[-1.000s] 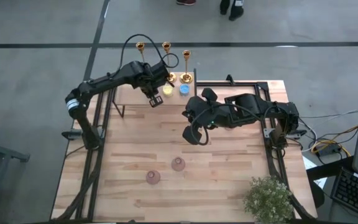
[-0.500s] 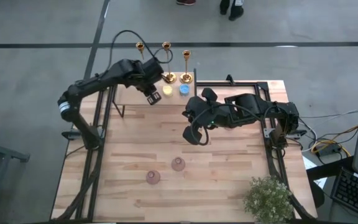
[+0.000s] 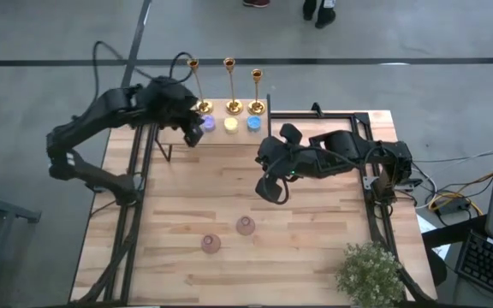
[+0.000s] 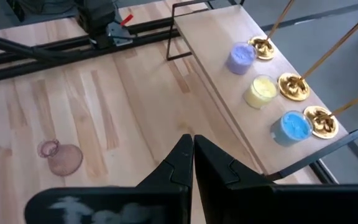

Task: Pick & Place candle stick holders
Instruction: Put the top pink candle holder on the shelf

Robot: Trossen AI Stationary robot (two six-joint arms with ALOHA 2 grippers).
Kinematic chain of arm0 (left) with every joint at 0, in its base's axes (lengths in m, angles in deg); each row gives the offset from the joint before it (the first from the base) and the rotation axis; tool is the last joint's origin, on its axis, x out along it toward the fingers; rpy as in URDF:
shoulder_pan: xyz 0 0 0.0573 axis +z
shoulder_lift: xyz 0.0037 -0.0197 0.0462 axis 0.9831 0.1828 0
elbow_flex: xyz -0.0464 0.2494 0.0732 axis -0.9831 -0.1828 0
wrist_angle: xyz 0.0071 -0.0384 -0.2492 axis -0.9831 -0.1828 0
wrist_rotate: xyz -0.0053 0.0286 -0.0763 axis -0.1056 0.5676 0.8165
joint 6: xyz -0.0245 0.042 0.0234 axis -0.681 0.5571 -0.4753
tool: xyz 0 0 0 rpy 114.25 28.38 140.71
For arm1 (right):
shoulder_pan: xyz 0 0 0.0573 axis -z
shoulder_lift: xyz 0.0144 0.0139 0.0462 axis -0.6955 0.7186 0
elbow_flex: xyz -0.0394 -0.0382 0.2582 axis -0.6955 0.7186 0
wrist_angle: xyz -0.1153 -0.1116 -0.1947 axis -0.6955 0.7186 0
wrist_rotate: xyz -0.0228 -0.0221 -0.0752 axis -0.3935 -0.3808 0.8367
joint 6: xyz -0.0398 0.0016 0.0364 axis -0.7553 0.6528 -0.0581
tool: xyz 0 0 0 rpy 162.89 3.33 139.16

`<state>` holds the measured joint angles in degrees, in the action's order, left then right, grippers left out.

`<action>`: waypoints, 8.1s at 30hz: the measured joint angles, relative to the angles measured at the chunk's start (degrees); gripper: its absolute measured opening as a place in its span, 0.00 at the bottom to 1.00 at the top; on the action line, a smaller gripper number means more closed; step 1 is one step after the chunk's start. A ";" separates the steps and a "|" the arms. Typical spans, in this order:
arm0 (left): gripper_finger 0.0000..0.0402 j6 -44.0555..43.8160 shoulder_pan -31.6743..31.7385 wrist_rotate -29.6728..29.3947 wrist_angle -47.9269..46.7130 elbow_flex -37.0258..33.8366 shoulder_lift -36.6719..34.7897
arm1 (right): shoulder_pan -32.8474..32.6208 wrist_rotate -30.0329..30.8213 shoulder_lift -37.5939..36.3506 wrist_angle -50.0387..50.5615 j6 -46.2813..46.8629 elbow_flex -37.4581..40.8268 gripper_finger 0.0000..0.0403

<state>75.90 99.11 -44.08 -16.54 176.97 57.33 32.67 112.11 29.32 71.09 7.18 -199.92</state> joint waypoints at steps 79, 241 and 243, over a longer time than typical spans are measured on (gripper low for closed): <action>0.03 -3.39 -14.65 -0.69 26.14 -56.46 -66.62 | 2.57 -11.56 -43.44 -85.52 14.21 89.14 0.02; 0.03 -9.29 -14.63 -6.03 54.73 -92.89 -69.84 | 15.29 -2.44 14.91 11.27 -19.41 1.65 0.04; 0.03 -9.29 -14.65 -5.97 54.53 -92.89 -69.74 | 15.50 -1.46 14.56 11.72 -18.79 1.62 0.04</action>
<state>66.61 84.46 -50.05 38.00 84.07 -12.41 48.16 110.65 43.89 82.81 -11.61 -198.30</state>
